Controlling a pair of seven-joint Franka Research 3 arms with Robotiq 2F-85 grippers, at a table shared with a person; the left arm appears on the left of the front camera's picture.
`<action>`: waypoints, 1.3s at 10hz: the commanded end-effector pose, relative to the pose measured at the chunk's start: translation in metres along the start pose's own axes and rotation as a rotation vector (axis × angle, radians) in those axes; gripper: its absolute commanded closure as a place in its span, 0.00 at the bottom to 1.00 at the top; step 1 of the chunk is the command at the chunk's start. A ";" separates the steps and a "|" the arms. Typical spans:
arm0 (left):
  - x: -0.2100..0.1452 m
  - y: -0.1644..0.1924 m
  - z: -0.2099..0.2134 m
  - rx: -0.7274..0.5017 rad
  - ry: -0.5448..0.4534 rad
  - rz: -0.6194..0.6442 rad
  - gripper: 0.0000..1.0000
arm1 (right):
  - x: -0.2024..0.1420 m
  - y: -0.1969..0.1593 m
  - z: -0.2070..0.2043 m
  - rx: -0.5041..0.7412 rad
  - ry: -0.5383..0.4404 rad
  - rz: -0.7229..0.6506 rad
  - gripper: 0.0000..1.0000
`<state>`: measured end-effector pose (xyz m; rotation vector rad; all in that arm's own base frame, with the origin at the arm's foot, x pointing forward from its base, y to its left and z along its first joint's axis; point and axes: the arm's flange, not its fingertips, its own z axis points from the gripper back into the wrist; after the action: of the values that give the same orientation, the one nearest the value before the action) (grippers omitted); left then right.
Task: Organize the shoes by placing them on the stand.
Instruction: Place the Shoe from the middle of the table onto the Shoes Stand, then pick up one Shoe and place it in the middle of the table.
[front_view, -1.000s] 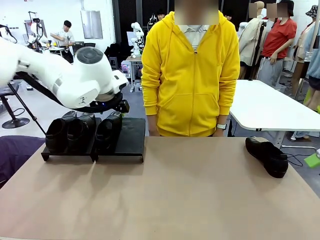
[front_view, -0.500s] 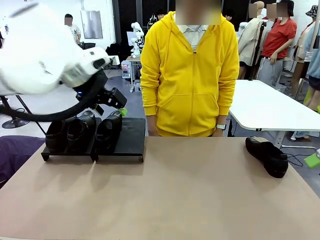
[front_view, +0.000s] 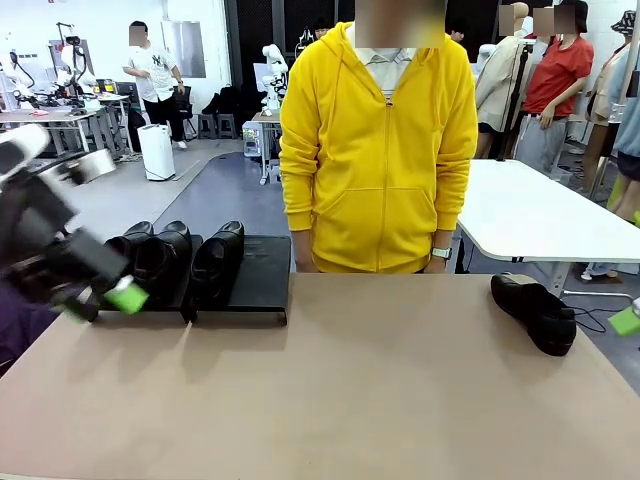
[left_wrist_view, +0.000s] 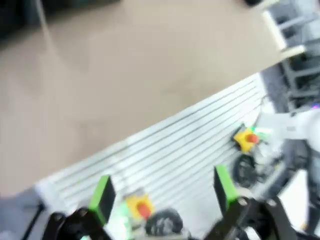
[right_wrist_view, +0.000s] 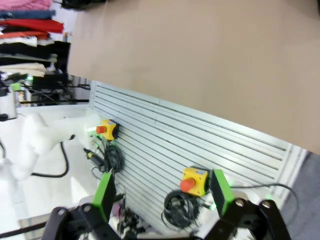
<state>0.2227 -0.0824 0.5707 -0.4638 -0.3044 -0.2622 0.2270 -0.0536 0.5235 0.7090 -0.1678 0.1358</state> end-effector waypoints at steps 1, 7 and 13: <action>-0.040 0.056 0.005 -0.018 0.014 0.070 0.00 | 0.000 0.000 0.002 0.022 -0.005 0.026 0.00; -0.013 0.023 0.019 0.009 0.012 0.056 0.00 | 0.000 0.000 0.002 0.022 -0.005 0.026 0.00; -0.013 0.023 0.019 0.009 0.012 0.056 0.00 | 0.000 0.000 0.002 0.022 -0.005 0.026 0.00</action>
<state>0.2109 -0.0527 0.5719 -0.4472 -0.2709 -0.2089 0.2269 -0.0536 0.5235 0.7089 -0.1682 0.1358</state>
